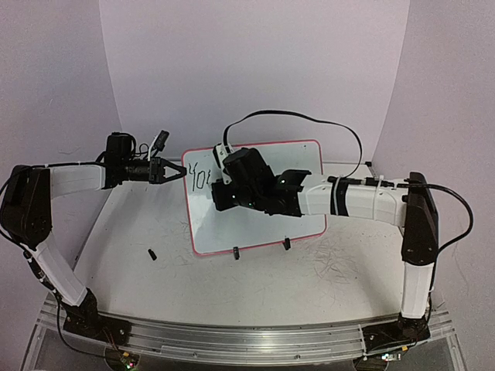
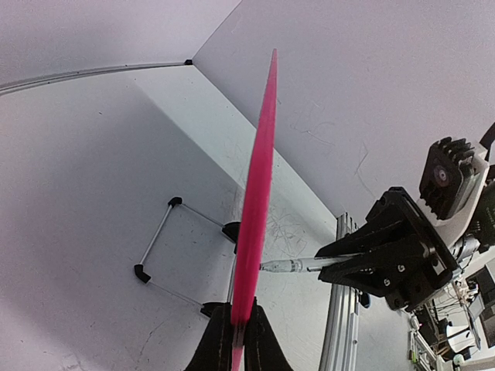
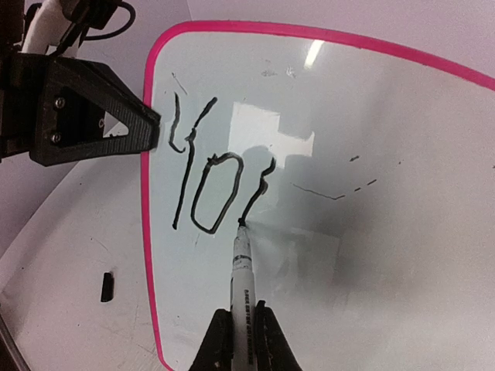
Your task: Write a sentence on the whiteboard
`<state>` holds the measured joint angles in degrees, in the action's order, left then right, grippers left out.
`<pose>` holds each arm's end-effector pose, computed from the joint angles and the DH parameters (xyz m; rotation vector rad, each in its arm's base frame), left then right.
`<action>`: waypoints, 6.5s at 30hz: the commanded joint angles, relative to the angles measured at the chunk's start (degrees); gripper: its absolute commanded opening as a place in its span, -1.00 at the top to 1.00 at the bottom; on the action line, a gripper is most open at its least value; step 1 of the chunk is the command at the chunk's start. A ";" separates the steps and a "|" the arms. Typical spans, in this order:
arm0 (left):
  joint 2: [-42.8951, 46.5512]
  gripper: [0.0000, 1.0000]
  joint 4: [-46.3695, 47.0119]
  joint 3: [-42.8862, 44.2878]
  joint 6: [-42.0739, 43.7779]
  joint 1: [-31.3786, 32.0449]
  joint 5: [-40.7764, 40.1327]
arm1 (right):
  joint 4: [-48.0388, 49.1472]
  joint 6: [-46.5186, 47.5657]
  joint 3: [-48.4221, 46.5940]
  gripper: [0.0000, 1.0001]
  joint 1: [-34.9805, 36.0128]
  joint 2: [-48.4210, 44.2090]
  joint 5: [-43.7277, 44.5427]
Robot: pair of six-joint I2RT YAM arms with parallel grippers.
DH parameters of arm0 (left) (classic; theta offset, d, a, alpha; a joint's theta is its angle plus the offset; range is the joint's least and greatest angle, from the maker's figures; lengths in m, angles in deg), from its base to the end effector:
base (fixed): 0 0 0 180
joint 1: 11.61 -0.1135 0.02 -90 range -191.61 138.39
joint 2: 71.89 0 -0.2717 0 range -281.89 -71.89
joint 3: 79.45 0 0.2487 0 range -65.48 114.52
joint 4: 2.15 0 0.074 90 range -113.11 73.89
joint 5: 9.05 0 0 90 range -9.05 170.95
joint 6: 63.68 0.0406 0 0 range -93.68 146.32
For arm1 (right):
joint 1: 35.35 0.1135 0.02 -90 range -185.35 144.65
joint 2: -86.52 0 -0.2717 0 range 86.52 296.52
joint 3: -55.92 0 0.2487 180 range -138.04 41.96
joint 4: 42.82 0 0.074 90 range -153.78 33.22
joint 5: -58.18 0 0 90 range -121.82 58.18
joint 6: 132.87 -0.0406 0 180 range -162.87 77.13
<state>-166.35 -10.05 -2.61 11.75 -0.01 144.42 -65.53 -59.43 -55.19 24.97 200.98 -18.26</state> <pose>0.3466 -0.1082 0.2694 0.6812 1.8896 -1.3945 0.2473 0.4147 0.2964 -0.6260 1.9691 0.6077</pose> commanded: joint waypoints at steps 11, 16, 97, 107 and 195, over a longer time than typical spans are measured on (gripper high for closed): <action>3.07 1.00 1.50 0.45 -0.99 0.17 2.66 | -0.70 -1.76 1.37 1.00 0.09 -1.16 4.13; 2.99 1.00 1.55 0.40 -0.99 0.17 2.71 | 0.31 -1.37 -0.87 1.00 -0.90 -0.56 5.02; 3.32 1.00 1.59 -0.11 -0.59 0.27 2.06 | 6.21 4.80 8.38 1.00 -2.58 -12.02 1.26; 2.58 1.00 1.62 -0.51 -0.81 1.21 -0.42 | 7.08 2.26 11.24 1.00 -2.47 -16.25 3.60; 2.64 1.00 -3.87 1.73 2.18 1.81 -5.88 | 3.34 3.21 -2.53 1.00 -1.37 -1.68 8.28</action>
<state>-165.71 -13.32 -2.07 13.50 1.10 138.60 -62.63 -55.60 -55.15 23.80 198.18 -10.06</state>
